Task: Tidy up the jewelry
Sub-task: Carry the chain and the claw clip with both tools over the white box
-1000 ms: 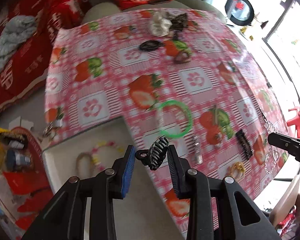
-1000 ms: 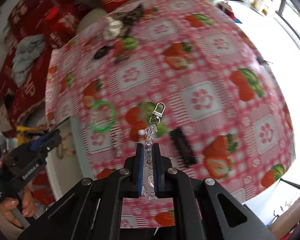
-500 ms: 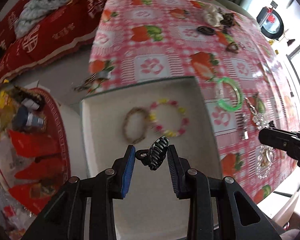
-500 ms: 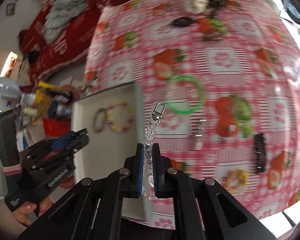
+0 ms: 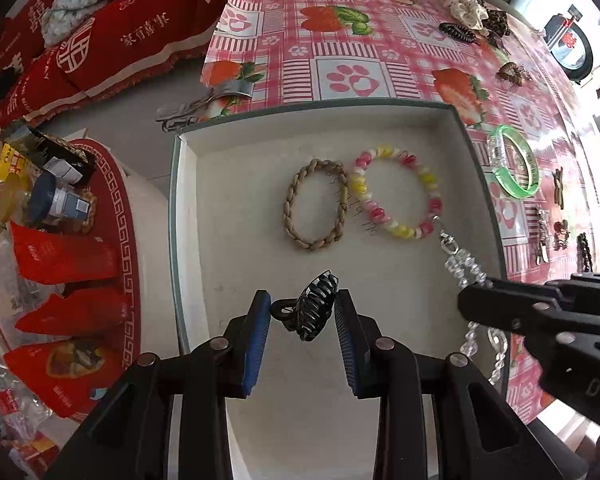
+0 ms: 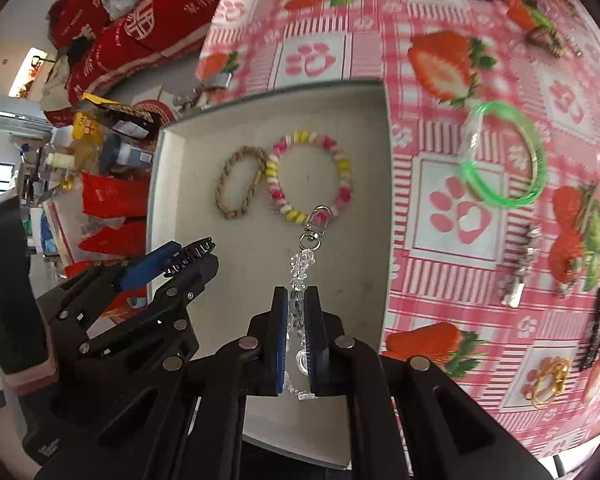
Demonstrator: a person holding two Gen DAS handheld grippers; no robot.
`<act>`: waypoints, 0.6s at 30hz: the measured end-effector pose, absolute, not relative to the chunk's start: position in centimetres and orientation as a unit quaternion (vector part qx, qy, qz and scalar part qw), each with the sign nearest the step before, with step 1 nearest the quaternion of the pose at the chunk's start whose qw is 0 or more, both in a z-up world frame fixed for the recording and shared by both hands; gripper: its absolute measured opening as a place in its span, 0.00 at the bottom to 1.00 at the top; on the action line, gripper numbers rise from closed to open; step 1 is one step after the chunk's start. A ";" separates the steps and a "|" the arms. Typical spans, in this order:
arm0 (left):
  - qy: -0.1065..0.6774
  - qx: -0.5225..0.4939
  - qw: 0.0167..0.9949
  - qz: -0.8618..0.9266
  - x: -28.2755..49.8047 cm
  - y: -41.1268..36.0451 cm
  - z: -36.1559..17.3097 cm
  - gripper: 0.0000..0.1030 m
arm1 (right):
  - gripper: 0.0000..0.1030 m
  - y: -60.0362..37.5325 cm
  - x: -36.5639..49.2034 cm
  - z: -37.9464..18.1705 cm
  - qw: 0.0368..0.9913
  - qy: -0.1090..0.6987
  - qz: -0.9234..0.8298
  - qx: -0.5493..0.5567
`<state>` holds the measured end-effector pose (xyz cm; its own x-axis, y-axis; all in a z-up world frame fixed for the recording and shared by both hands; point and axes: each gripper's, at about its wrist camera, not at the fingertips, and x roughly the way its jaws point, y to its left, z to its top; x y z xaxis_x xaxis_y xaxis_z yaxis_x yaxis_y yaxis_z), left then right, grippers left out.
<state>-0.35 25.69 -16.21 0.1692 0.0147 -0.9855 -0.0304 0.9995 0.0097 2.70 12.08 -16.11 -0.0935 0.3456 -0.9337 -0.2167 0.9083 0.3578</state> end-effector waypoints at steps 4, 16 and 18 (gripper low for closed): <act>0.647 -0.001 0.762 0.018 0.1 25.7 -17.2 0.39 | 0.08 12.9 2.9 -17.7 0.658 0.723 0.208 0.037; 0.641 0.005 0.766 0.035 1.3 26.2 -18.5 0.39 | 0.09 13.7 5.4 -20.1 0.654 0.734 0.184 0.025; 0.642 0.006 0.766 0.035 1.3 26.3 -18.6 0.39 | 0.09 13.6 5.6 -20.5 0.651 0.736 0.184 0.023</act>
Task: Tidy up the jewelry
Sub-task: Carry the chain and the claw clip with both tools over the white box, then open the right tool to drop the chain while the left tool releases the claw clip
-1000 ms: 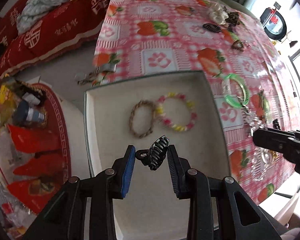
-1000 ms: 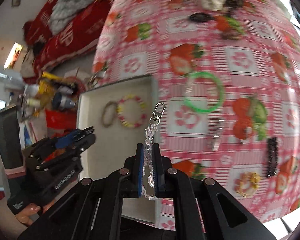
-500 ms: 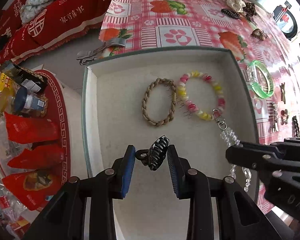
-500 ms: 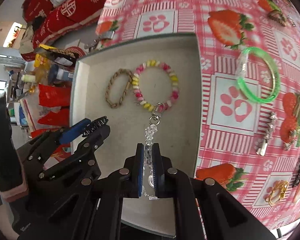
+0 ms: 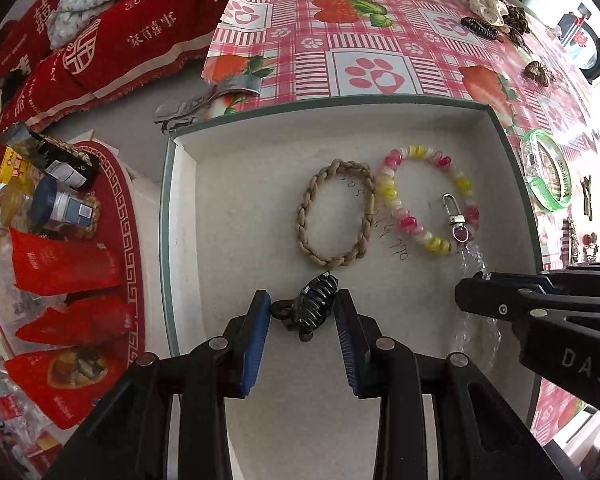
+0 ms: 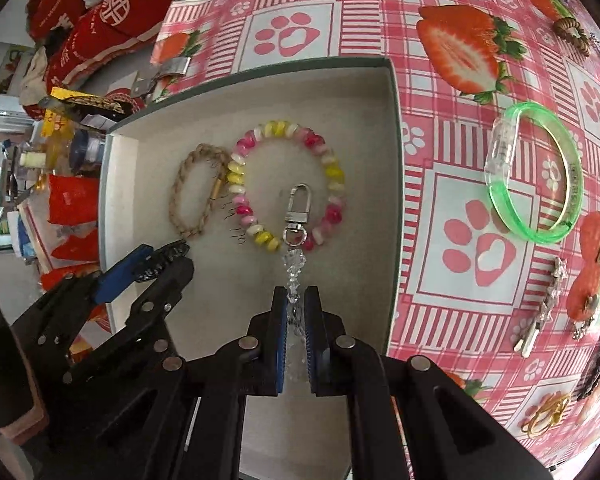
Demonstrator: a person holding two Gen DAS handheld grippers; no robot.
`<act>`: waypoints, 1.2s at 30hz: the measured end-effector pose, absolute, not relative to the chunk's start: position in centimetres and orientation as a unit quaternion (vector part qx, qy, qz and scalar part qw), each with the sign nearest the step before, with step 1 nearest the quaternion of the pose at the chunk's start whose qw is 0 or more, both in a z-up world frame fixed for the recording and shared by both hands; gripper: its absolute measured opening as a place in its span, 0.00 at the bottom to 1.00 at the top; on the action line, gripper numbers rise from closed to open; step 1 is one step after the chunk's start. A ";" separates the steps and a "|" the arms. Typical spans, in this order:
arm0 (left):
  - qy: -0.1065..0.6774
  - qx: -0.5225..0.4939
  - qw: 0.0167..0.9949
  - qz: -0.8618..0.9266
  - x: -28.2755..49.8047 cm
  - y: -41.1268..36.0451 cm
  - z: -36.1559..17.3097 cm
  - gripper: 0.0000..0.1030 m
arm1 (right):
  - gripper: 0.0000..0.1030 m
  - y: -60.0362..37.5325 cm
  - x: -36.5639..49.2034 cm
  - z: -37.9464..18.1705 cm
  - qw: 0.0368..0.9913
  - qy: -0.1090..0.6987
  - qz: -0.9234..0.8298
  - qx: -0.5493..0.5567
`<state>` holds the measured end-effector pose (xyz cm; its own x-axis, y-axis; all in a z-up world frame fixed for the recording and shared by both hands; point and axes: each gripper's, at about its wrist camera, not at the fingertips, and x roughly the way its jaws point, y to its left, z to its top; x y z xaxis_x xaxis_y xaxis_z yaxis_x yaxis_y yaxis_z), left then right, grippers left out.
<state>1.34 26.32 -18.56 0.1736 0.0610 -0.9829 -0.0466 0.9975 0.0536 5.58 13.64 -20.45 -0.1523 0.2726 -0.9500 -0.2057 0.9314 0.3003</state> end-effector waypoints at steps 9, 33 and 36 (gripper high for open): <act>0.645 0.009 0.763 0.035 1.3 26.0 -18.3 0.39 | 0.14 13.4 5.6 -20.4 0.649 0.737 0.185 0.021; 0.623 0.014 0.782 0.023 0.9 25.4 -14.5 0.87 | 0.60 9.6 5.6 -12.8 0.715 0.674 0.176 0.058; 0.621 0.026 0.783 0.013 0.9 24.4 -14.1 0.87 | 0.66 7.8 5.2 -12.0 0.722 0.669 0.164 0.062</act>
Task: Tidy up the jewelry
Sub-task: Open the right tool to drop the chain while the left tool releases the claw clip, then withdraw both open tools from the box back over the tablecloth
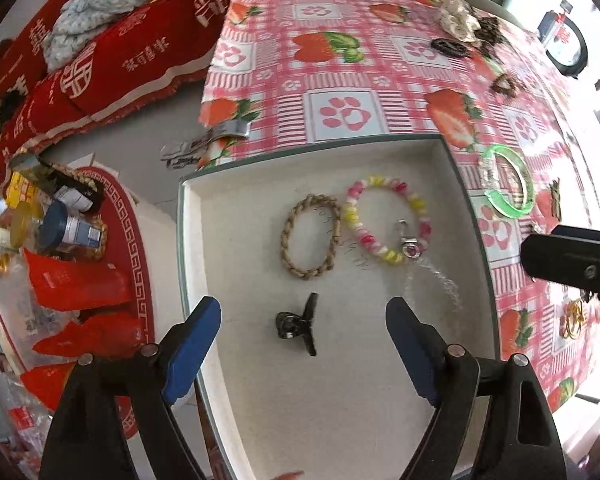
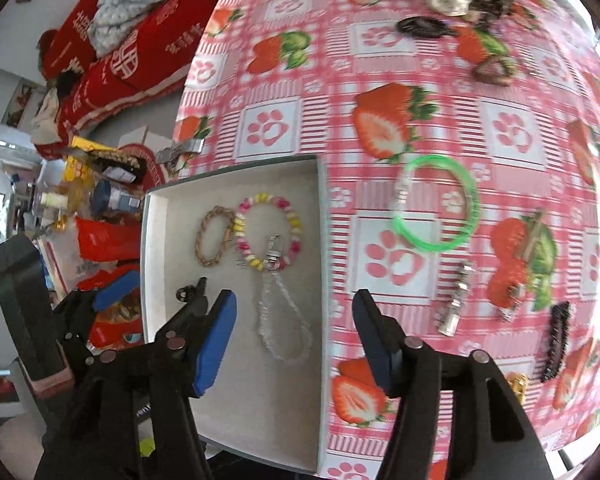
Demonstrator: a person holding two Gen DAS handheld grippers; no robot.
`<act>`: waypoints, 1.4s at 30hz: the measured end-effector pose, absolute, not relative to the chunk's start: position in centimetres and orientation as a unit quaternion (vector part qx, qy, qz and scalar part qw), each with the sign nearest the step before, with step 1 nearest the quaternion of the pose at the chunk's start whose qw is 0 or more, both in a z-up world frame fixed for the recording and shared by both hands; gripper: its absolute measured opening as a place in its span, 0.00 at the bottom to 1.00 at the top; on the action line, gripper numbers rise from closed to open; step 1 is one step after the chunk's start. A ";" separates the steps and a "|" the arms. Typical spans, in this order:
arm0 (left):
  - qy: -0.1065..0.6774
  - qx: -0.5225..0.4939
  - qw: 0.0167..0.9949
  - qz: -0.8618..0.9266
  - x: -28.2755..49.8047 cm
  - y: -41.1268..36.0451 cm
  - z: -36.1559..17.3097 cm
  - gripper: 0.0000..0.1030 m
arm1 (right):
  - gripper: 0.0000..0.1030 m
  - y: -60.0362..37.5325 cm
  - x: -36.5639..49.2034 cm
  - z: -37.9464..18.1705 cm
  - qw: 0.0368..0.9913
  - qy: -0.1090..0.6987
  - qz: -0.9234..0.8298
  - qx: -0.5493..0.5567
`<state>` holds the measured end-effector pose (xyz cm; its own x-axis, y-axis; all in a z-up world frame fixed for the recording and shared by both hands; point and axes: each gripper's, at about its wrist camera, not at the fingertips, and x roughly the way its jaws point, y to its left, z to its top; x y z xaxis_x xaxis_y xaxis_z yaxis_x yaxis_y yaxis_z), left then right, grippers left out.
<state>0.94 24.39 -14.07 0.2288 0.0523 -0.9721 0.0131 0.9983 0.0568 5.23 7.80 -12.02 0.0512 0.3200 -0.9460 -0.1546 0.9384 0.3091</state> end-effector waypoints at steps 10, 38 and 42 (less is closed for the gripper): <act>0.614 0.065 0.786 -0.020 1.2 20.9 -12.4 1.00 | 0.81 2.0 3.5 -11.4 0.732 0.666 0.114 0.086; 0.606 0.134 0.779 -0.091 6.7 9.8 -10.7 1.00 | 0.85 -13.4 -1.4 -12.9 0.715 0.685 -0.030 0.133; 0.604 0.141 0.779 -0.095 8.4 8.7 -11.1 1.00 | 0.85 -15.2 -1.9 -13.4 0.710 0.688 -0.046 0.141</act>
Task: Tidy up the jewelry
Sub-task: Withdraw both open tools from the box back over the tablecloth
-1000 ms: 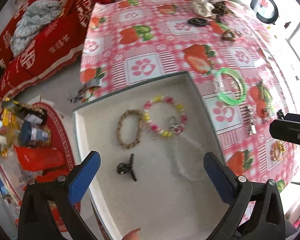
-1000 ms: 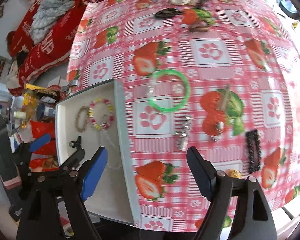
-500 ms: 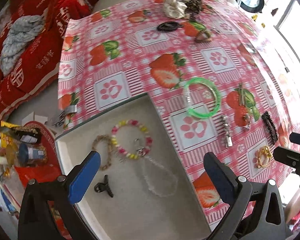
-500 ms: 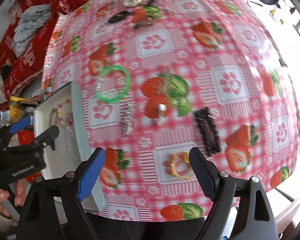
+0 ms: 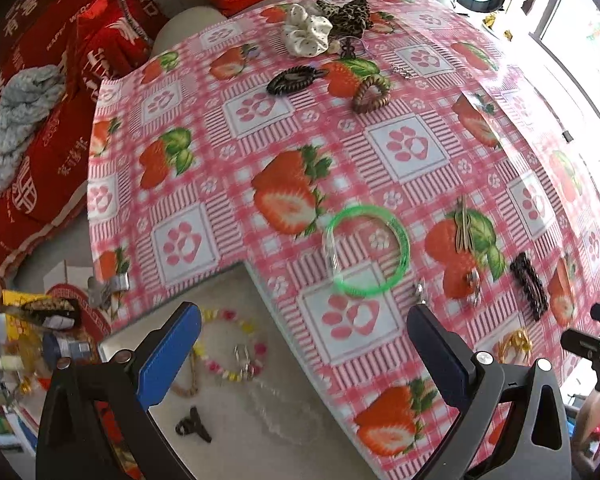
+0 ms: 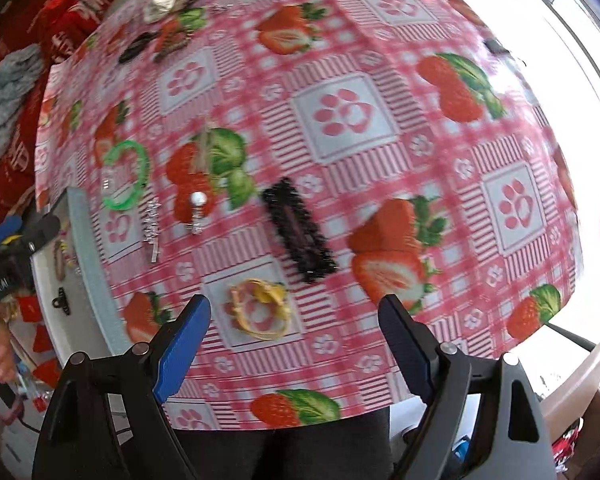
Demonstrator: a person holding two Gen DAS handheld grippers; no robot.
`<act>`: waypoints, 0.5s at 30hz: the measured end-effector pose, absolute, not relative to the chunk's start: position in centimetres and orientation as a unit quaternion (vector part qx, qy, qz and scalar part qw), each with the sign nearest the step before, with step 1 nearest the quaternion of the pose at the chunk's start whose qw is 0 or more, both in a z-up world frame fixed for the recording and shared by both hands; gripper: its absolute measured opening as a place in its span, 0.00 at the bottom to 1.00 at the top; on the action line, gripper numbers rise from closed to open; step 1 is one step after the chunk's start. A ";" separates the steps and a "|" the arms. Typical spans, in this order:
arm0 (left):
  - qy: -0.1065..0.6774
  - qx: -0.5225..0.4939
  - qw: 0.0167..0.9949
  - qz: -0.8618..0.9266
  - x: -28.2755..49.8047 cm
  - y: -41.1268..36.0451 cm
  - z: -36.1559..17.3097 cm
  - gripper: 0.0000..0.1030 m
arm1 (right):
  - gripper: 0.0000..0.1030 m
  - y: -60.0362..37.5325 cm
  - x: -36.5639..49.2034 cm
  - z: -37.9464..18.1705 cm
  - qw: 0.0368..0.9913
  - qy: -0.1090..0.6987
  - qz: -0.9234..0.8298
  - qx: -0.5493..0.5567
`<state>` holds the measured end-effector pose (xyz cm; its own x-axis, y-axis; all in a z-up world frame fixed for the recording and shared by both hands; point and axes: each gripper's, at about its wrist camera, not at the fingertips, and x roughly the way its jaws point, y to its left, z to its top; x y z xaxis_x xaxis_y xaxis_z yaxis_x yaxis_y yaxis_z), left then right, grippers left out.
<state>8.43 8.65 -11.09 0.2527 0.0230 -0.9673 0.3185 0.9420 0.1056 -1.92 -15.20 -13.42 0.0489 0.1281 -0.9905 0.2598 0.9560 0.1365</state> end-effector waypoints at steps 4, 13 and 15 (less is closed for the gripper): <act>0.603 0.151 0.776 -0.103 9.8 7.4 -11.8 1.00 | 0.85 -16.5 -2.1 -14.0 0.706 0.690 -0.059 0.145; 0.616 0.171 0.761 -0.109 11.9 5.5 -14.6 1.00 | 0.85 -17.1 -1.3 -15.7 0.701 0.699 -0.062 0.129; 0.619 0.172 0.759 -0.107 12.3 5.3 -15.1 1.00 | 0.85 -17.0 -0.9 -16.0 0.700 0.701 -0.061 0.121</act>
<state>12.31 5.29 -15.12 0.2104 0.0512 -0.9763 0.3759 0.9176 0.1291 -0.93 -16.95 -15.99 0.0098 0.0843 -0.9964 0.2541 0.9635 0.0841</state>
